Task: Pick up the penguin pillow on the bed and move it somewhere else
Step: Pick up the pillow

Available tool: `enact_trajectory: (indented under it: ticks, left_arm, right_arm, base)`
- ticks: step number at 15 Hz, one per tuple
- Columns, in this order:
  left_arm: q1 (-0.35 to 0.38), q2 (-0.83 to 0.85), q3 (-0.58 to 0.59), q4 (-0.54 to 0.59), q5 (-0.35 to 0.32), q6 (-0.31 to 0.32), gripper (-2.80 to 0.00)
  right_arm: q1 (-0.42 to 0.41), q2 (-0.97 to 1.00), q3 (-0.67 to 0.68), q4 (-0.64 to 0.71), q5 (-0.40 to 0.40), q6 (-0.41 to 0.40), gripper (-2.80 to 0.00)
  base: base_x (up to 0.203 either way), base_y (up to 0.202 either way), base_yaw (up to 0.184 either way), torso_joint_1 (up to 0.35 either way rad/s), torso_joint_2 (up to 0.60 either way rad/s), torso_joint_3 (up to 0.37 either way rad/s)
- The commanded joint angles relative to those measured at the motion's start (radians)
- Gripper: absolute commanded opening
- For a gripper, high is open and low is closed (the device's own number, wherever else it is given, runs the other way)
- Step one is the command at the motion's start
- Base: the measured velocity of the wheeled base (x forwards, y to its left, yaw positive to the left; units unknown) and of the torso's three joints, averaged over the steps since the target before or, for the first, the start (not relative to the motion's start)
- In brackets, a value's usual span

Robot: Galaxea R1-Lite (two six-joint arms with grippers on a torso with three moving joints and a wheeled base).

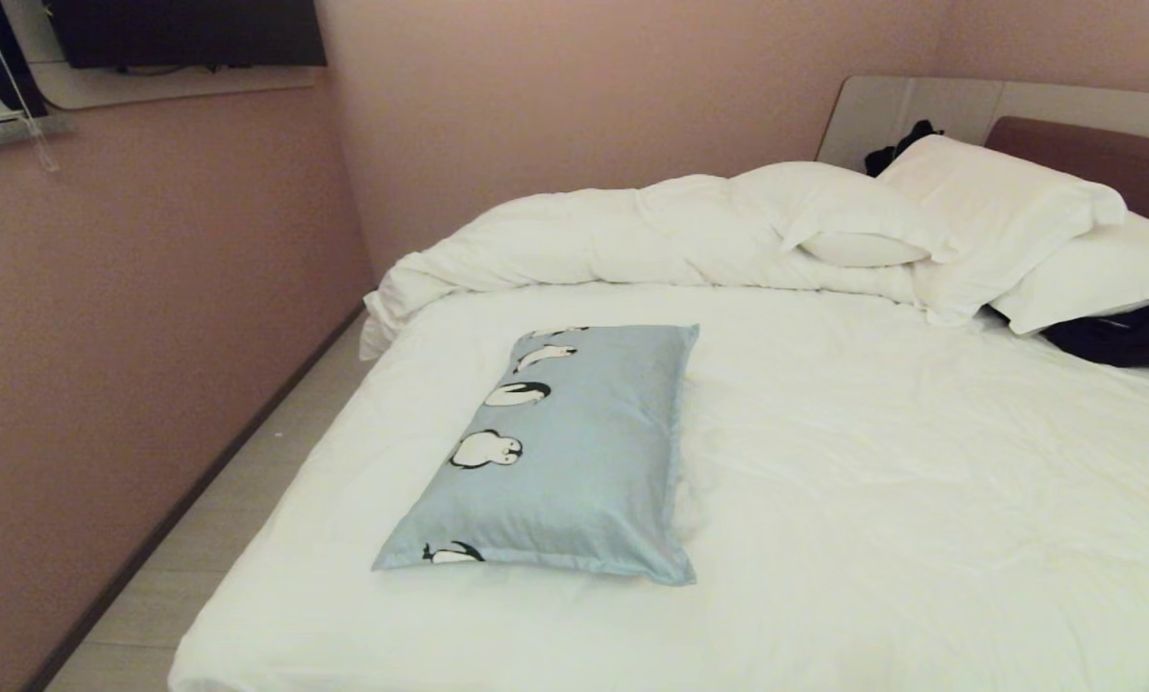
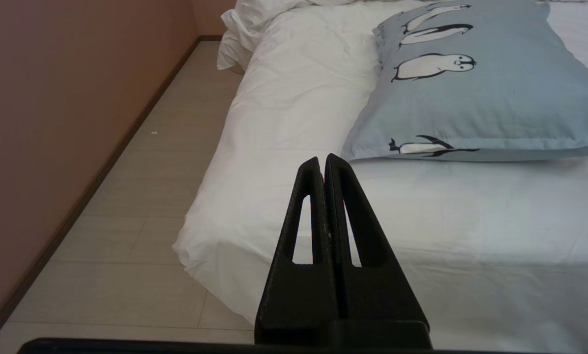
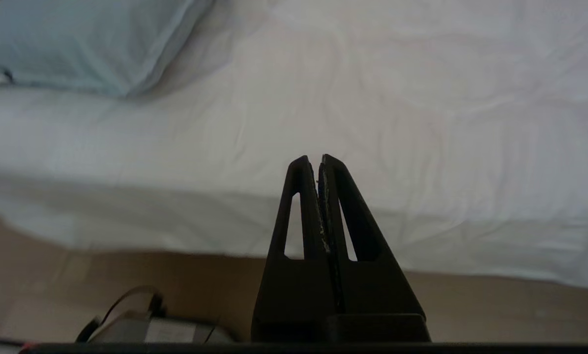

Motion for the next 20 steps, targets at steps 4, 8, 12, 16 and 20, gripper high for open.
enact_trajectory:
  ticks: [4,8,12,16,20]
  left_arm:
    - [0.000,0.000,0.000,0.000,0.000,0.000,-2.80]
    - [0.000,0.000,0.000,0.000,0.000,0.000,-2.80]
    - [0.000,0.000,0.000,0.000,0.000,0.000,-2.80]
    - [0.000,0.000,0.000,0.000,0.000,0.000,-2.80]
    - [0.000,0.000,0.000,0.000,0.000,0.000,-2.80]
  right_arm:
    - [0.007,0.497,-0.047,-0.261,0.084,0.023,-2.80]
    - [0.022,0.774,-0.126,-0.396,0.091,0.051,-2.80]
    - [0.079,0.992,-0.268,-0.422,0.092,0.097,-2.80]
    - [0.148,1.263,-0.497,-0.423,0.083,0.173,-2.80]
    - [0.226,1.461,-0.679,-0.424,0.054,0.189,-2.80]
  base:
    - [0.000,0.000,0.000,0.000,0.00,0.000]
    - [0.000,0.000,0.000,0.000,0.00,0.000]
    - [0.000,0.000,0.000,0.000,0.00,0.000]
    - [0.000,0.000,0.000,0.000,0.00,0.000]
    - [0.000,0.000,0.000,0.000,0.00,0.000]
